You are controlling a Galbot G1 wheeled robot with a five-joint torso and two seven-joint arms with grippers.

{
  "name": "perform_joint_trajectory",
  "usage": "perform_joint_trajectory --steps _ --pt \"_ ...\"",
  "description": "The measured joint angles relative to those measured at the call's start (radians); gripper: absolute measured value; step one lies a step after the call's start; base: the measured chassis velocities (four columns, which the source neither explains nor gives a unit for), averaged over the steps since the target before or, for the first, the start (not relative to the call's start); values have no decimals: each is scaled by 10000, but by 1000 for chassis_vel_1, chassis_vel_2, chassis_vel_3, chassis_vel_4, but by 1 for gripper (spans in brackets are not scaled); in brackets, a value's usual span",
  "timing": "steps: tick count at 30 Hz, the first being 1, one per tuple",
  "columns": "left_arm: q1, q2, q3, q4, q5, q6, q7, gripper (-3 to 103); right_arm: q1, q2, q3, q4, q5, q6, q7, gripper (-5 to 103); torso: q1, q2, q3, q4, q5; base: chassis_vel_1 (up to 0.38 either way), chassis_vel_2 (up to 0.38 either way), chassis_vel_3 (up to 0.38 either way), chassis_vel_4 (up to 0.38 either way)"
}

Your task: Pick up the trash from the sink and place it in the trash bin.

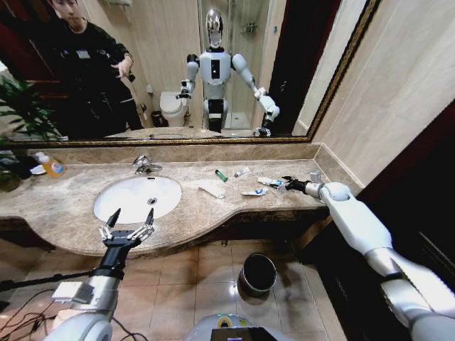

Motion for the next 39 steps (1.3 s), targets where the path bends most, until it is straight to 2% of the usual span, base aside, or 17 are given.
perform_joint_trajectory --steps 1,4,6,8,9,10,12,15,19,23,26,27,30,32,37,39 --pt "0 0 0 0 0 0 0 100 0 0 0 0 0 0 0 89 0 0 0 0 0 0 0 0 0" --pt "0 0 0 0 0 0 0 100 -26 -17 -10 1 -31 0 -46 73 0 0 0 0 -1 0 0 0 0" --pt "0 0 0 0 0 0 0 100 -45 -15 -9 3 -50 0 -55 73 0 0 0 0 0 0 0 0 0" --pt "0 0 0 0 0 0 0 100 -112 22 16 19 -136 1 -59 62 0 0 0 0 -1 0 0 0 0" --pt "0 0 0 0 0 0 0 100 -112 22 16 19 -136 1 -59 62 0 0 0 0 -1 0 0 0 0" --pt "0 0 0 0 0 0 0 100 -148 50 35 39 -184 4 -59 51 0 0 0 0 0 0 0 0 0" --pt "0 0 0 1 0 0 0 100 -182 65 46 72 -210 5 -56 51 0 0 0 0 0 0 0 0 0" --pt "0 0 0 0 0 0 0 100 -284 108 87 244 -211 8 12 36 0 0 0 0 0 0 0 0 0" --pt "0 0 0 0 0 0 0 100 -459 70 117 557 -109 -42 250 27 0 0 0 0 0 0 0 0 0" --pt "0 0 0 0 0 0 0 100 -660 -21 150 929 192 -95 712 27 0 1 -1 0 -2 0 0 0 0" --pt "0 0 0 0 0 -1 -1 100 -1077 -136 388 1828 902 -217 2053 27 -1 1 -1 0 -3 0 0 0 0" --pt "0 0 0 0 0 -1 -1 100 -1077 -136 388 1828 902 -217 2053 27 -1 1 -1 0 -3 0 0 0 0" --pt "0 0 0 0 0 -1 0 100 -1685 -254 943 2858 1675 -355 3148 27 -1 1 -1 1 -3 0 0 0 0" --pt "0 0 0 0 0 0 0 100 -1805 -258 1102 3007 1744 -334 3259 27 -1 2 -1 0 -2 0 0 0 0" --pt "0 0 0 0 0 0 0 100 -2991 -343 2578 3999 1972 -251 3822 27 -1 2 -1 1 0 0 0 0 0" --pt "-1 -1 0 0 0 0 0 100 -3265 -378 2816 4177 1999 -246 3878 27 -1 2 -1 1 -4 0 0 0 0"
